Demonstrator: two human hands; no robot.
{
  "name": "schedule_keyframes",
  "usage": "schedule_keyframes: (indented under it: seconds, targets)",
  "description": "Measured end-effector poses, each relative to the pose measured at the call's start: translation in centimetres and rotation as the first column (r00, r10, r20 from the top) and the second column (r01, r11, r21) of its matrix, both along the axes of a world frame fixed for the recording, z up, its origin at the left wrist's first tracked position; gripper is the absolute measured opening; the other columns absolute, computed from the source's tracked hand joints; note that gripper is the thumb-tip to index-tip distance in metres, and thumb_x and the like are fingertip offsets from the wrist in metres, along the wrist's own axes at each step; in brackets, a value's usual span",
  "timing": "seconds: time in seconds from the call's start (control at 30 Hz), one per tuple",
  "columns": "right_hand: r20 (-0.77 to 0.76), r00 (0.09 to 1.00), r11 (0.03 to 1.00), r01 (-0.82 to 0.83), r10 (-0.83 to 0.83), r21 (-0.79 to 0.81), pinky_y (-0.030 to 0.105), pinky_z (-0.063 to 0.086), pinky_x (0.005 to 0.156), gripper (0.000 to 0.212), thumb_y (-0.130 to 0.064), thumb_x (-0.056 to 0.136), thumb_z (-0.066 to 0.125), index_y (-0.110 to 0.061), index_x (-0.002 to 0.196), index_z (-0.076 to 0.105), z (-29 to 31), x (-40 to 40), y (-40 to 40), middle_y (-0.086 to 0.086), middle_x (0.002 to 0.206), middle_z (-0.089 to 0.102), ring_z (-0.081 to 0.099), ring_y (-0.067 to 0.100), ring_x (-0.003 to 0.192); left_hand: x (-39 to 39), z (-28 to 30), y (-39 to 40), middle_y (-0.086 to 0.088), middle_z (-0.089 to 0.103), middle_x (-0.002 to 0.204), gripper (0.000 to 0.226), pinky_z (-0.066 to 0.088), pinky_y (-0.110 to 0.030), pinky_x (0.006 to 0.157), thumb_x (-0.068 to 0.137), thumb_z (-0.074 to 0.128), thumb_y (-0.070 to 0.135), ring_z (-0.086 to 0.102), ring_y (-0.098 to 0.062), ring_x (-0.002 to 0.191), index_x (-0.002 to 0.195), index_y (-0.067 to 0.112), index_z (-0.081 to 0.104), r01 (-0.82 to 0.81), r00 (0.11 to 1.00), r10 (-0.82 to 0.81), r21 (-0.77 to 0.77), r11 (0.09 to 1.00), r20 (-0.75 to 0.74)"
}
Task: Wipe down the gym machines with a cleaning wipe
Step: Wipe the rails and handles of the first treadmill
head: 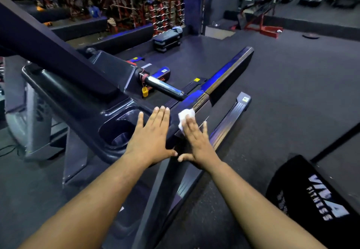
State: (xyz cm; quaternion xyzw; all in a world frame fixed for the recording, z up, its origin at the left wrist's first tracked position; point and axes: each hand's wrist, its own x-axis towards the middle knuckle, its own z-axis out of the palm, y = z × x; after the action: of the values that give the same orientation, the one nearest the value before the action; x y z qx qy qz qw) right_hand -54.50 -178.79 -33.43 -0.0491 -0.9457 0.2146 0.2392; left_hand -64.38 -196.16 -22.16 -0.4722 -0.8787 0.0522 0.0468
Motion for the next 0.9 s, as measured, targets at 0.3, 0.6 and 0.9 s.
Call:
schedule_keyframes:
  seconds: [0.3,0.6,0.9]
  targets:
    - [0.011,0.998,0.876,0.060,-0.063,-0.479,0.060,-0.011,0.122,0.120,-0.099,0.072,0.021,-0.025,0.158,-0.019,-2.0,-0.8,-3.4,0.001,0.163,-0.032,-0.023,0.023,0.154,0.0,0.2,0.4,-0.005,-0.018,0.169,0.133,0.001,-0.053,0.126,0.078,0.054,0.084,-0.019,-0.020,0.155,0.157,0.011,-0.024,-0.023,1.000,0.023,-0.005,1.000,0.001]
    - [0.029,0.956,0.634,0.217,-0.293,-0.742,0.068,-0.006,0.119,0.125,-0.107,0.057,0.014,-0.031,0.150,-0.022,-0.7,-3.7,1.8,-0.016,0.158,-0.030,-0.020,0.010,0.151,0.1,0.1,0.4,-0.005,-0.017,0.169,0.132,0.000,-0.052,0.127,0.078,0.058,0.081,-0.019,-0.020,0.155,0.158,0.012,-0.022,-0.027,1.000,0.027,-0.001,1.000,-0.013]
    - [-0.101,0.994,0.974,0.022,-0.046,-0.225,0.072,-0.007,0.117,0.113,-0.094,0.077,0.023,-0.026,0.158,-0.019,-3.2,-0.8,-4.1,0.001,0.166,-0.028,-0.017,0.026,0.155,0.0,0.2,0.4,-0.004,-0.019,0.169,0.132,-0.001,-0.052,0.127,0.079,0.058,0.079,-0.020,-0.020,0.155,0.157,0.012,-0.024,-0.018,1.000,0.018,-0.001,1.000,0.006]
